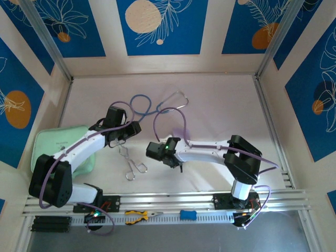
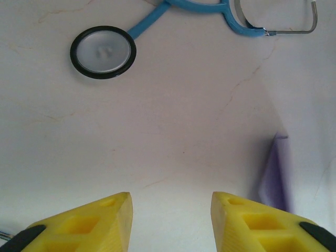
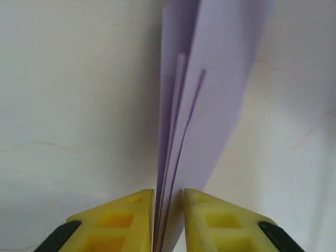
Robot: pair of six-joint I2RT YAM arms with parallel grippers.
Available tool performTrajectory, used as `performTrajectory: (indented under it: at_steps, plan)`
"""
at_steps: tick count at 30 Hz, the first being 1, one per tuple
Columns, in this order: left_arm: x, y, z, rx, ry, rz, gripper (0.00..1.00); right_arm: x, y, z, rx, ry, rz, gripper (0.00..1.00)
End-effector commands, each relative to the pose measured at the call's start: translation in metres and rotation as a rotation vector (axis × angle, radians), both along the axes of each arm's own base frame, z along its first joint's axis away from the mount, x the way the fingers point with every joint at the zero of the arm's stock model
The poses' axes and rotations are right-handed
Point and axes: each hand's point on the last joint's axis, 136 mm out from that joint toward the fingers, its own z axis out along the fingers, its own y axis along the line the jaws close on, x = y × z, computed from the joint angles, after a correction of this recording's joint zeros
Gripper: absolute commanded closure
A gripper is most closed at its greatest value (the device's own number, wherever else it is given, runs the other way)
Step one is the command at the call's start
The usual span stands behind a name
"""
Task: Fold a paper plane with a square sheet of paper (pick it up from the middle)
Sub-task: Turn over the paper at the center of the table, then fold the wing for the fifth time at the center of the table.
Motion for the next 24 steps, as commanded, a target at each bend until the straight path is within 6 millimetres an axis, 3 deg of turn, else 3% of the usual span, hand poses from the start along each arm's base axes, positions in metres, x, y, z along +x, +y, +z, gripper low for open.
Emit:
performTrajectory:
  at_steps: [1,5,8,14,18,24]
  plan:
    - [-0.002,-0.003,0.006,-0.039,-0.010,-0.007,0.56,-0.002,0.032,0.003,0.171,0.071,0.035,0.66]
    - [-0.002,-0.007,0.005,-0.057,-0.004,-0.025,0.56,-0.002,0.046,0.012,0.393,0.135,0.031,0.57]
    - [-0.003,-0.012,0.004,-0.082,0.000,-0.044,0.57,0.005,0.044,0.017,0.589,0.179,-0.044,0.57]
    - [-0.004,-0.030,0.004,-0.163,0.002,-0.108,0.67,0.023,0.026,0.016,0.974,0.297,-0.199,0.77]
    - [-0.005,-0.041,0.000,-0.199,0.020,-0.138,0.76,0.031,0.011,0.002,1.032,0.327,-0.285,0.86]
    - [-0.011,-0.065,-0.007,-0.244,0.054,-0.211,0.80,0.032,0.008,-0.022,1.030,0.395,-0.355,0.88]
